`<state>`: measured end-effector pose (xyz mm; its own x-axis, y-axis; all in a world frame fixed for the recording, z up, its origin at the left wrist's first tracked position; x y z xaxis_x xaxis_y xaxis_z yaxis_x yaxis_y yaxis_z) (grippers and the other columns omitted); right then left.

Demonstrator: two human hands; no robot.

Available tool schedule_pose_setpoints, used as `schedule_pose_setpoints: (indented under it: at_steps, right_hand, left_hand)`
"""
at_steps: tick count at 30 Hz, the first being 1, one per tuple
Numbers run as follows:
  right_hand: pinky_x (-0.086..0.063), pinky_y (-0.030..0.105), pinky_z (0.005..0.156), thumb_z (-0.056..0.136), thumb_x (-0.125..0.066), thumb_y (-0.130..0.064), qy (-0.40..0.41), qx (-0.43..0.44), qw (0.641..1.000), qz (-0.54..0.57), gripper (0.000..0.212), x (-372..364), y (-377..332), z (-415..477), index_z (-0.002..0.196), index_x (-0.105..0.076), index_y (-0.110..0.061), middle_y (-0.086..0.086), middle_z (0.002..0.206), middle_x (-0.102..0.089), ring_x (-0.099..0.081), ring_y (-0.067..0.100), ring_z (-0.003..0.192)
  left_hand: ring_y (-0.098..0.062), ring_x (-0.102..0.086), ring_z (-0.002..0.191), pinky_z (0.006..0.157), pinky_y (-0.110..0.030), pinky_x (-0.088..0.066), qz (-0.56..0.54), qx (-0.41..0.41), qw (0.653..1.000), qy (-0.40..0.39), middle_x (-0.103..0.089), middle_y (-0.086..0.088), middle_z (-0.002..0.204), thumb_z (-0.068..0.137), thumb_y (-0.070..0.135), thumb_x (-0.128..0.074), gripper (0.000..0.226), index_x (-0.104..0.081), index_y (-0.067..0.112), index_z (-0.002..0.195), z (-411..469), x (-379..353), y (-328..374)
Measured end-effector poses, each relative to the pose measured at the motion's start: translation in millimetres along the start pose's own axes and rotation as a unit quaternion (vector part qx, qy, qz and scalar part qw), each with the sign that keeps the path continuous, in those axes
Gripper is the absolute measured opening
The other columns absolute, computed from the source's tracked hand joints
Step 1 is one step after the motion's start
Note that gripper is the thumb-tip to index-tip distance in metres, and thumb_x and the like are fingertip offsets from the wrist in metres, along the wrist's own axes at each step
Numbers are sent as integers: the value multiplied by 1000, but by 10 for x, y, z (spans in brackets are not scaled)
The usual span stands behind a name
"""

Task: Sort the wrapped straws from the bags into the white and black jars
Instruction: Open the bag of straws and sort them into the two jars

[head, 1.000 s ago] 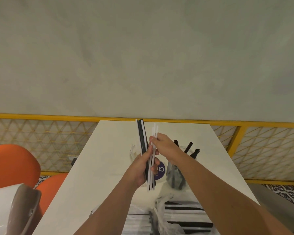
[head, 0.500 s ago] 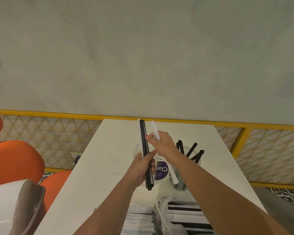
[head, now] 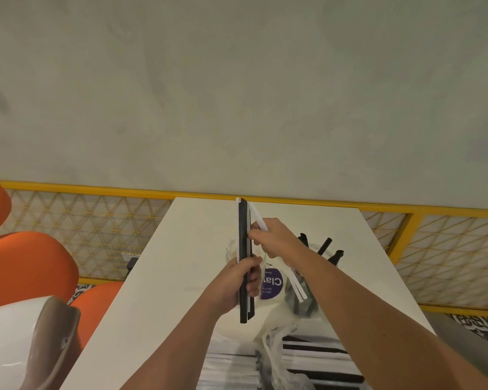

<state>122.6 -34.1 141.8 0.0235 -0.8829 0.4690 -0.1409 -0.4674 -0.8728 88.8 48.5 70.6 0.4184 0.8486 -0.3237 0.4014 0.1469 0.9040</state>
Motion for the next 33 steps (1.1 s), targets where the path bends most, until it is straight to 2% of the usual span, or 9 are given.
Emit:
schedule_pose_setpoints:
  at_steps: [6, 12, 16, 19, 23, 26, 28, 30, 33]
  right_hand:
    - [-33, 23, 49, 93, -43, -15, 26, 18, 999, -43, 14, -75, 17, 70, 87, -51, -6, 9, 74, -48, -39, 12, 54]
    - [-34, 20, 51, 100, -34, -24, 74, 26, 997, 15, 20, -18, 25, 177, 95, -45, -8, 7, 81, -53, -43, 8, 58]
    - [-50, 24, 59, 101, -34, -22, 132, 41, 971, 197, 16, 180, -80, 235, 101, -44, -10, 4, 73, -55, -54, 14, 63]
    - [-53, 29, 58, 101, -35, -24, 173, 83, 939, 287, 14, 318, -187, 277, 96, -44, -14, 5, 65, -52, -54, 18, 53]
    - [-49, 12, 55, 101, -31, -29, 249, 155, 923, 250, 16, 399, -274, 313, 104, -43, -17, -1, 59, -45, -50, 11, 50]
    - [-50, 16, 62, 101, -32, -27, 261, 176, 920, 232, 14, 290, -190, 354, 106, -40, -17, -1, 64, -44, -52, 11, 57]
    - [-50, 19, 67, 101, -32, -27, 263, 166, 926, 214, 17, 186, -77, 387, 114, -38, -17, -2, 66, -46, -54, 10, 62]
    - [-46, 15, 66, 100, -32, -28, 259, 144, 936, 189, 25, 84, 58, 425, 121, -36, -15, -4, 68, -47, -55, 7, 65]
    - [-40, 10, 64, 100, -31, -28, 230, 113, 957, 136, 30, -49, 228, 464, 118, -40, -6, 2, 82, -54, -56, 9, 73]
  left_hand:
    - [-10, -29, 39, 42, -21, -26, -21, 13, 999, 22, -34, 0, 50, 92, 13, -40, 31, -38, 14, 61, 6, 52, -21]
    - [-15, -35, 39, 41, -23, -33, -41, -32, 993, 107, -46, -7, 52, 95, 22, -48, 28, -58, 6, 73, -7, 243, 94]
    - [-18, -45, 42, 42, -25, -40, -43, -53, 986, 150, -62, -12, 64, 96, 18, -47, 28, -60, 0, 80, -16, 413, 134]
    - [-20, -55, 51, 46, -26, -46, -50, -51, 982, 173, -67, -12, 75, 97, 18, -48, 24, -62, 1, 86, -11, 551, 100]
    - [-16, -47, 43, 46, -24, -42, -24, -58, 983, 173, -63, -6, 69, 98, 27, -47, 29, -64, 4, 103, -15, 657, 78]
    - [-12, -39, 41, 47, -25, -38, 0, -62, 987, 149, -53, -3, 57, 98, 35, -42, 35, -65, 10, 107, -37, 622, 93]
    - [-12, -36, 41, 47, -25, -36, 9, -62, 989, 133, -47, -1, 53, 99, 38, -40, 37, -64, 11, 106, -46, 577, 104]
    - [-12, -34, 40, 46, -24, -35, 7, -62, 991, 120, -44, -1, 52, 98, 40, -38, 38, -62, 11, 106, -47, 542, 110]
    - [-12, -33, 39, 44, -23, -34, 6, -65, 992, 105, -44, -2, 52, 98, 40, -37, 38, -61, 12, 105, -50, 503, 124]
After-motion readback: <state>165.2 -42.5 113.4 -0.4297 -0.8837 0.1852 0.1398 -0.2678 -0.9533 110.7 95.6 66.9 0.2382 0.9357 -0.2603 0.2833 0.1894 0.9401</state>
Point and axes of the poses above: each hand's wrist, its own z-axis towards the middle knuckle, its own x-axis out of the back of the hand, y = z × x, the point moved 8 cm from there along z, towards the middle knuckle
